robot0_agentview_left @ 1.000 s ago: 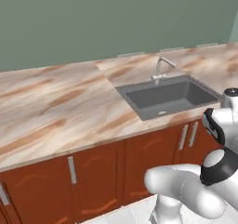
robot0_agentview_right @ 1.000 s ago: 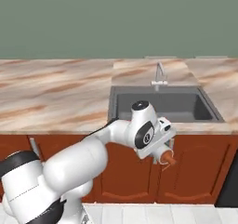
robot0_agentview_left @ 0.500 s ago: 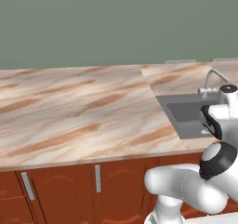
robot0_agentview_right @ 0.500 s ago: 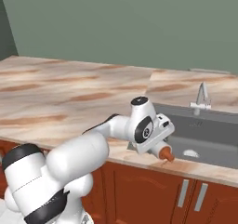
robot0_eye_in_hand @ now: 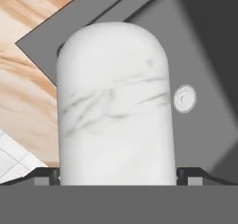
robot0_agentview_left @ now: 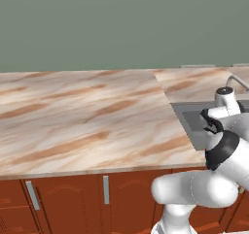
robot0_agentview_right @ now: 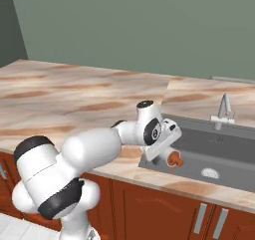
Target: Restock the sink supplies by placing the sponge and soap dispenser on the counter and next to the sink. Make sure the soap dispenser is upright.
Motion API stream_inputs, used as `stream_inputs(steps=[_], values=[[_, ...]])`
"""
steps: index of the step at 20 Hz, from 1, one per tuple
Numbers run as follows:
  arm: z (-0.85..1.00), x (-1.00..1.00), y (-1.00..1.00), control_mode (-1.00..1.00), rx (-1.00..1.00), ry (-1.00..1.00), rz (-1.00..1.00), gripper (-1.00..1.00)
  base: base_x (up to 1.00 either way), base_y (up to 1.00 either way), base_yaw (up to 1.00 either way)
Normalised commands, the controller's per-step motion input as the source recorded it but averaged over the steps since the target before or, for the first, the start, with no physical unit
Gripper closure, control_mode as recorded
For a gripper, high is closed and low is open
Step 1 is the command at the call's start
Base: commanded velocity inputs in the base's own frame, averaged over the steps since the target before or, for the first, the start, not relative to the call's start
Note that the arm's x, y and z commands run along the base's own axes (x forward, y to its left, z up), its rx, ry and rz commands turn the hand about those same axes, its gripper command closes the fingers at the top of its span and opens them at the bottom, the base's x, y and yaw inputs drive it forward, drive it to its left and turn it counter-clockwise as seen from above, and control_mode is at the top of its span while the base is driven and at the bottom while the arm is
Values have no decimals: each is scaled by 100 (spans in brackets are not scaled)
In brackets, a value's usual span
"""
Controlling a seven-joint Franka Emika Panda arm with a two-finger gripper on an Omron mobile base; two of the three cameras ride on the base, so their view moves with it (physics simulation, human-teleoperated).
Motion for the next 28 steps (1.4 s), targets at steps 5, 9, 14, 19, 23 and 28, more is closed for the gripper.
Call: stream_inputs(steps=[5,9,14,19,23,28], values=[[6,100,36,-100,-18,51,0,100,0,0,0],[31,92,54,-100,-21,38,6,100,0,0,0],[0,91,34,-100,-15,27,4,100,0,0,0],[-7,86,11,-100,-22,32,0,100,0,0,0],[0,86,28,-100,-21,41,0,100,0,0,0],[-17,61,67,-100,-17,19,0,100,0,0,0]])
